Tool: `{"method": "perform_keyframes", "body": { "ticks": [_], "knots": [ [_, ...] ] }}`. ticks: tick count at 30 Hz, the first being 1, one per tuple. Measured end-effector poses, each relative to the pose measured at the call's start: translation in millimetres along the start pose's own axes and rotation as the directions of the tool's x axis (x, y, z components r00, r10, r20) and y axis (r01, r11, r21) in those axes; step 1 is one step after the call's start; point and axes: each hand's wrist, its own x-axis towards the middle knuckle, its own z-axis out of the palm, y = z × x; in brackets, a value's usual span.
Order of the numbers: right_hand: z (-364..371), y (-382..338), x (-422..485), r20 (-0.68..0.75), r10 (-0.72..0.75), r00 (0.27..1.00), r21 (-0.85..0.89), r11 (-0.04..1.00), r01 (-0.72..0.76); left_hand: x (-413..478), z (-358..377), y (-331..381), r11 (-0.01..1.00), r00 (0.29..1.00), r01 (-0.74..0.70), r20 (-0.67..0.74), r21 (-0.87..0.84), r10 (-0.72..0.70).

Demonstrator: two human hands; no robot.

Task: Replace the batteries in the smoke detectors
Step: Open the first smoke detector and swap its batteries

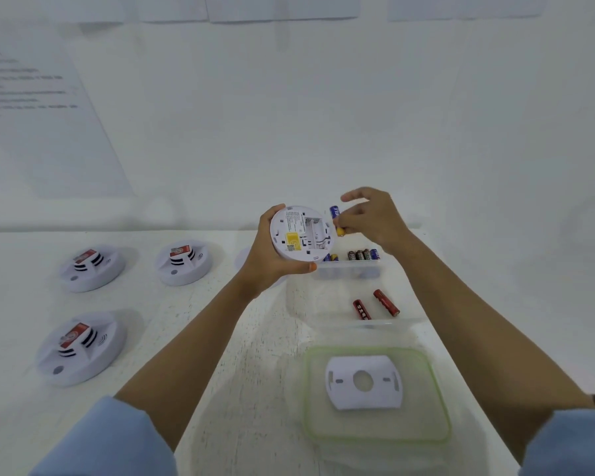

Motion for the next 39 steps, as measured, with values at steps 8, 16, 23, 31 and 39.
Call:
{"method": "perform_keyframes", "body": {
  "ticks": [8, 16, 23, 31, 39],
  "knots": [
    [28.1, -22.0, -37.0, 0.048, -0.217, 0.975, -0.385, 0.897, 0.219, -4.1, 10.2, 8.7, 0.998, 1.000, 0.019, 0.002, -0.056, -0.019],
    [10.9, -15.4, -33.1, 0.337, -0.207, 0.919, -0.463, 0.813, 0.353, -12.9, 8.1, 13.9, 0.997, 0.999, 0.042, 0.002, -0.068, -0.042],
    [5.1, -16.1, -24.4, 0.299, -0.097, 0.949, -0.090, 0.987, 0.130, -8.4, 9.3, 20.5, 0.996, 0.999, 0.045, 0.017, -0.081, -0.043],
    [14.7, -4.2, -9.2, 0.331, -0.040, 0.943, 0.026, 0.999, 0.033, -1.5, 7.0, 17.4, 0.999, 1.000, 0.003, 0.018, -0.036, -0.003],
    [3.9, 16.6, 17.3, 0.140, 0.165, 0.976, -0.003, 0.986, -0.167, 0.0, -0.7, 4.5, 0.998, 0.999, 0.031, -0.032, -0.049, -0.033]
  ]
}}
